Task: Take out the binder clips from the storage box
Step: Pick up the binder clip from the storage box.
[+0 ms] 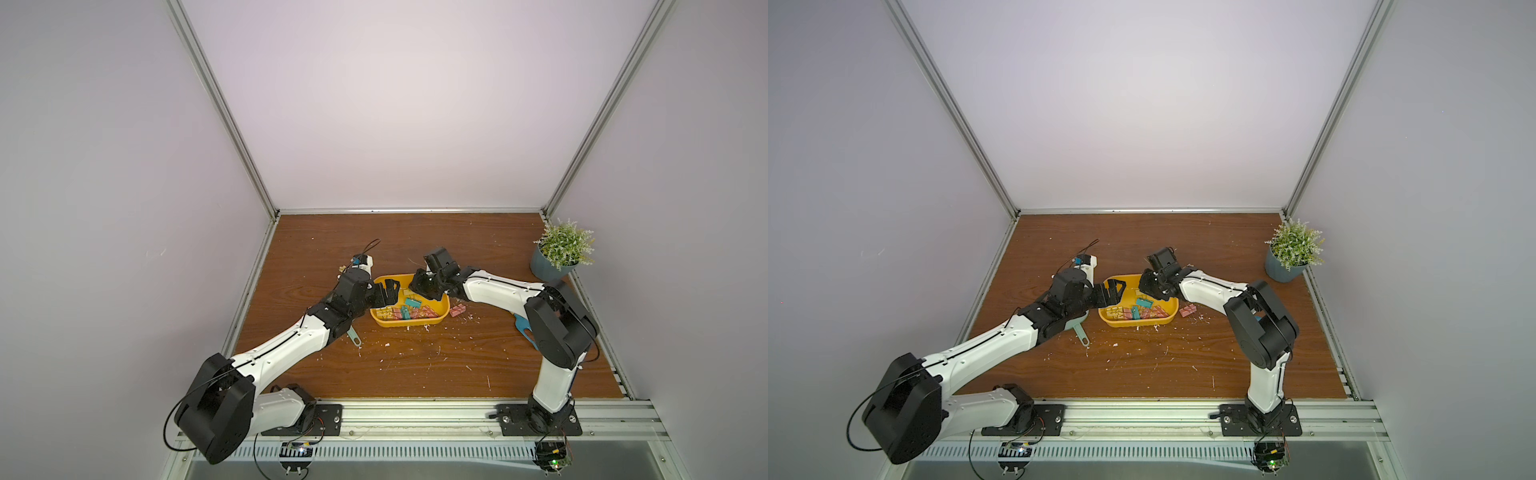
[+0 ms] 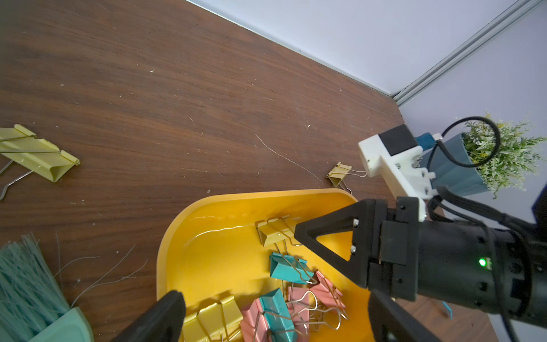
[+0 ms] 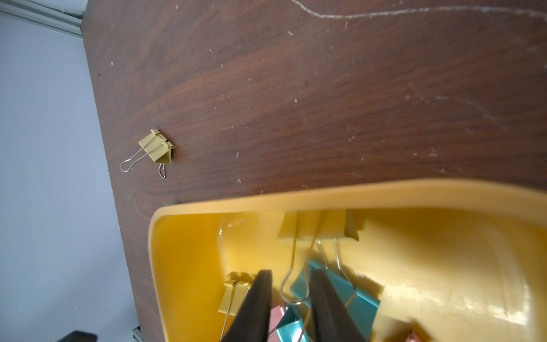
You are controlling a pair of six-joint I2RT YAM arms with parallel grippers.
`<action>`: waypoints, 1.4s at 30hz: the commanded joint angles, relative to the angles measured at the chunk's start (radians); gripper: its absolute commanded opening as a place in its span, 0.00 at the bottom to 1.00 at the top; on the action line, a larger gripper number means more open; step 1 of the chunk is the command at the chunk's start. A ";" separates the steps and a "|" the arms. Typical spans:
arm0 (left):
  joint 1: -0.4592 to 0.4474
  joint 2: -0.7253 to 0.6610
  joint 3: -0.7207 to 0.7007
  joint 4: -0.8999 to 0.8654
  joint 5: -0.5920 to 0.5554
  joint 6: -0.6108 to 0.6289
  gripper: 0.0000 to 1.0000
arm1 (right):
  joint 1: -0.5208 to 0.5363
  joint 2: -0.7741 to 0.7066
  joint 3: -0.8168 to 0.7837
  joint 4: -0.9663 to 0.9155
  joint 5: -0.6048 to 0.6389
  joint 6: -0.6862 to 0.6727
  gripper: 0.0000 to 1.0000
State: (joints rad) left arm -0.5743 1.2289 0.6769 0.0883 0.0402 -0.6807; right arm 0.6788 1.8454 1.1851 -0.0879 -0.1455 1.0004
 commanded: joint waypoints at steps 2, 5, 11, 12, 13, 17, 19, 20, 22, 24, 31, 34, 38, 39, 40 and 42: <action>0.012 0.011 0.005 -0.007 0.006 0.003 0.99 | -0.005 0.016 -0.010 0.051 -0.041 0.028 0.28; 0.013 0.014 0.010 -0.010 0.007 0.005 0.99 | -0.005 0.024 -0.015 0.057 -0.058 0.038 0.30; 0.013 0.013 0.007 -0.015 0.007 0.004 0.99 | -0.007 0.029 -0.025 0.076 -0.065 0.052 0.28; 0.014 0.012 0.007 -0.016 0.007 0.004 0.99 | -0.006 0.026 -0.025 0.078 -0.063 0.050 0.27; 0.013 0.012 0.006 -0.016 0.007 0.004 0.99 | -0.006 0.023 -0.027 0.079 -0.062 0.049 0.25; 0.014 0.011 0.009 -0.022 0.004 0.006 0.99 | -0.010 -0.008 -0.052 0.089 -0.053 0.050 0.18; 0.014 0.011 0.012 -0.024 0.005 0.006 0.99 | -0.009 -0.032 -0.071 0.096 -0.049 0.055 0.14; 0.013 0.010 0.011 -0.024 0.005 0.006 0.99 | -0.009 -0.046 -0.082 0.101 -0.049 0.058 0.13; 0.014 0.010 0.012 -0.024 0.004 0.007 0.99 | -0.009 -0.070 -0.101 0.107 -0.048 0.063 0.10; 0.014 0.012 0.012 -0.023 0.006 0.006 0.99 | -0.009 -0.094 -0.120 0.116 -0.045 0.067 0.07; 0.014 0.020 0.018 -0.019 0.018 0.004 0.99 | -0.009 -0.159 -0.159 0.122 -0.023 0.051 0.03; 0.014 0.022 0.021 -0.016 0.021 0.004 0.99 | -0.008 -0.186 -0.174 0.144 0.004 0.026 0.03; 0.014 0.024 0.025 -0.011 0.033 0.005 0.99 | -0.009 -0.207 -0.192 0.211 0.019 -0.039 0.04; 0.014 0.026 0.026 -0.010 0.034 0.005 0.99 | -0.009 -0.206 -0.182 0.201 0.025 -0.062 0.04; 0.014 0.027 0.026 -0.012 0.036 0.006 0.99 | -0.009 -0.203 -0.175 0.195 0.029 -0.079 0.04; 0.014 0.026 0.027 -0.012 0.038 0.008 0.99 | -0.011 -0.203 -0.168 0.204 0.018 -0.106 0.04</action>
State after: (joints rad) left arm -0.5709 1.2484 0.6777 0.0853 0.0658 -0.6804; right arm 0.6716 1.6741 0.9958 0.0746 -0.1448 0.9707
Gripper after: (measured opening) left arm 0.994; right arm 0.053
